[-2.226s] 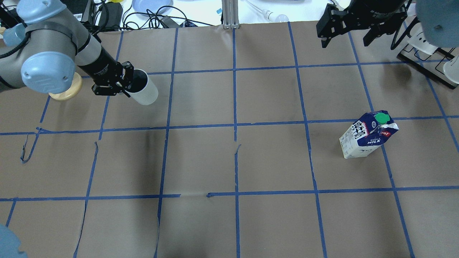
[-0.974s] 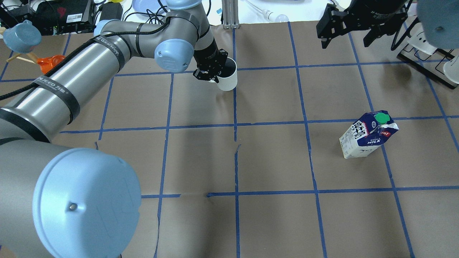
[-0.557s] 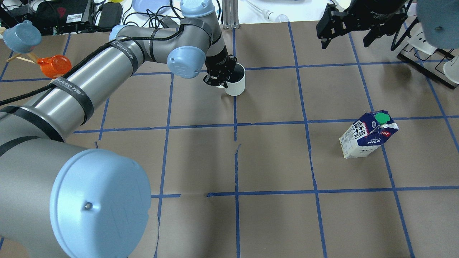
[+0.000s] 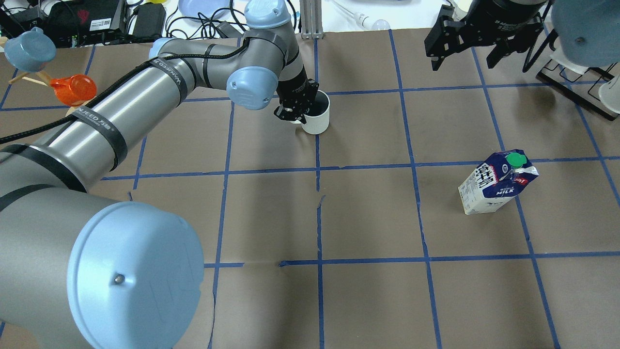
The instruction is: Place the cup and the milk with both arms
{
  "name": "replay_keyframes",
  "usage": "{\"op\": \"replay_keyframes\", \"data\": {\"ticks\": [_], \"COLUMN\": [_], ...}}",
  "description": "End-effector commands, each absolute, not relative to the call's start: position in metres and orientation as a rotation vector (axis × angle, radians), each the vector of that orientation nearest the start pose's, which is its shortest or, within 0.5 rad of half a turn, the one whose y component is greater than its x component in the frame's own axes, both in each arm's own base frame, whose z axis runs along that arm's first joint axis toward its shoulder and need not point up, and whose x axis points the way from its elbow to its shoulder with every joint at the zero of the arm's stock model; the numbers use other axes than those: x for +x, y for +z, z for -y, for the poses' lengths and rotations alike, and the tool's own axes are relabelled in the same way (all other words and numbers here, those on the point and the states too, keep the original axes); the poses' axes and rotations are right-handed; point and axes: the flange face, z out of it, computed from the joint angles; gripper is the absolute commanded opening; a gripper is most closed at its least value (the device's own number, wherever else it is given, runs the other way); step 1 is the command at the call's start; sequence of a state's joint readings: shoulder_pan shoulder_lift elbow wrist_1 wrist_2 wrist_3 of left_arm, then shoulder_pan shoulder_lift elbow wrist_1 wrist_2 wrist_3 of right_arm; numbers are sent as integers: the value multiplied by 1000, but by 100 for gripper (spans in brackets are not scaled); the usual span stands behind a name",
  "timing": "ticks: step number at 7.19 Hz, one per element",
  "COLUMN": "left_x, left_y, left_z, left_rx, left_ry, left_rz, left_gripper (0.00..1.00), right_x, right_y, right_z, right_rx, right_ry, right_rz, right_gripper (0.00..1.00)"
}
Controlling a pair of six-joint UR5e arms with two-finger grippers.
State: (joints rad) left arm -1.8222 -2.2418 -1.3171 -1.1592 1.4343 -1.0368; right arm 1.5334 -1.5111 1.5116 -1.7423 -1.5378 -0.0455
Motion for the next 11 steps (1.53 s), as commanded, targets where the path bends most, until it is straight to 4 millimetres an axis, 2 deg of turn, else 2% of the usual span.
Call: {"op": "replay_keyframes", "data": {"ticks": [1, 2, 4, 5, 6, 7, 8, 9, 10, 11], "left_x": [-319, -320, -323, -308, -272, -230, -202, -176, -148, -132], "left_y": [232, 235, 259, 279, 299, 325, 351, 373, 392, 415], "left_z": [660, 661, 662, 665, 672, 673, 668, 660, 650, 645], "left_rx": [-1273, -1341, -1352, -1288, -1075, -930, -845, -680, -588, -480], "left_ry": [153, 166, 157, 112, 85, 99, 91, 60, 44, -28], "left_rz": [-2972, -2956, -3001, -3046, -3135, -3171, -3193, -3179, -3086, -3048], "left_gripper": [25, 99, 100, 100, 100, 100, 100, 100, 100, 100], "right_x": [106, 92, 42, 27, 10, -7, -19, -20, -19, -17], "right_y": [468, 450, 409, 405, 405, 392, 373, 364, 360, 353], "right_z": [550, 549, 537, 535, 534, 529, 518, 508, 504, 498], "right_rx": [-19, -127, -205, -271, -258, -300, -290, -314, -353, -357], "right_ry": [-158, -109, 20, 33, 37, 81, 127, 141, 126, 150], "right_rz": [-3122, -3128, -3106, -3105, -3105, -3088, -3073, -3064, -3065, -3058], "right_gripper": [100, 100, 100, 100, 100, 100, 100, 100, 100, 100]}}
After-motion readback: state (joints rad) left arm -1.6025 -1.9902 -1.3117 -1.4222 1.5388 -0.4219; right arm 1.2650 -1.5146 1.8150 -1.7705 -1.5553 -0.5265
